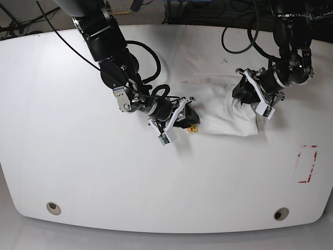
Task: Fold the T-shirt properly
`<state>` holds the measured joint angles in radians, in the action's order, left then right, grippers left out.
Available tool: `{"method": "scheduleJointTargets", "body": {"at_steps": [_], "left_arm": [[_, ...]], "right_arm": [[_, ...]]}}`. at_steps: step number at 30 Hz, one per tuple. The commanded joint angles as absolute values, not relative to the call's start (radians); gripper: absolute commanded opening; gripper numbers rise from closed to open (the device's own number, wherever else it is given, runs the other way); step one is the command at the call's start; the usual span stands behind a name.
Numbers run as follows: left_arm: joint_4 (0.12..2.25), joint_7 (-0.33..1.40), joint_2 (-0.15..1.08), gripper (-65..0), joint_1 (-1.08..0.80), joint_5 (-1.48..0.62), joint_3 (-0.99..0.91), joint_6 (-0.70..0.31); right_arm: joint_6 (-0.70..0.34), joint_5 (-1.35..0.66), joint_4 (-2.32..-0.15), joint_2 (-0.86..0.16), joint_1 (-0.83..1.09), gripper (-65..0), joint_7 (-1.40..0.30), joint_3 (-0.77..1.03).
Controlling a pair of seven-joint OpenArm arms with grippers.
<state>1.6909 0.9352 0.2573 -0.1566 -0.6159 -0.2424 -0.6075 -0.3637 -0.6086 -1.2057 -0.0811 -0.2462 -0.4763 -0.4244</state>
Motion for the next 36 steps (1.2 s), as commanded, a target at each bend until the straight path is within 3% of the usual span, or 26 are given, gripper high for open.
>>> {"method": "scheduleJointTargets", "body": {"at_steps": [1,14,17,26,36], "left_arm": [[1.615,0.906,0.288,-43.9,-0.133,-0.604,-0.278,-0.61],[1.411,0.898,0.371,-43.9,-0.019,-0.513,-0.44,-0.625],[1.455,0.9,0.398,-43.9,-0.035,-0.513,-0.45,-0.698],[1.735,0.915,0.344,-43.9,-0.082,-0.509,-0.456,-0.698],[1.837,0.99,0.248,-43.9,-0.082,-0.506,-0.355,-0.698]], "right_arm": [[-0.374,-0.625,-1.214,-0.079,-0.269,-46.9,-0.452,-0.421],[-0.444,-0.449,-1.213,-0.048,-0.229,-47.4,-0.455,-0.42],[-0.444,-0.476,-1.319,-0.048,-0.18,-47.2,-0.492,-0.418],[-0.435,-0.489,-1.547,-0.042,-0.157,-47.1,-0.607,-0.418],[-0.435,-0.479,-1.498,-0.004,-0.236,-47.2,-0.613,-0.42]]}}
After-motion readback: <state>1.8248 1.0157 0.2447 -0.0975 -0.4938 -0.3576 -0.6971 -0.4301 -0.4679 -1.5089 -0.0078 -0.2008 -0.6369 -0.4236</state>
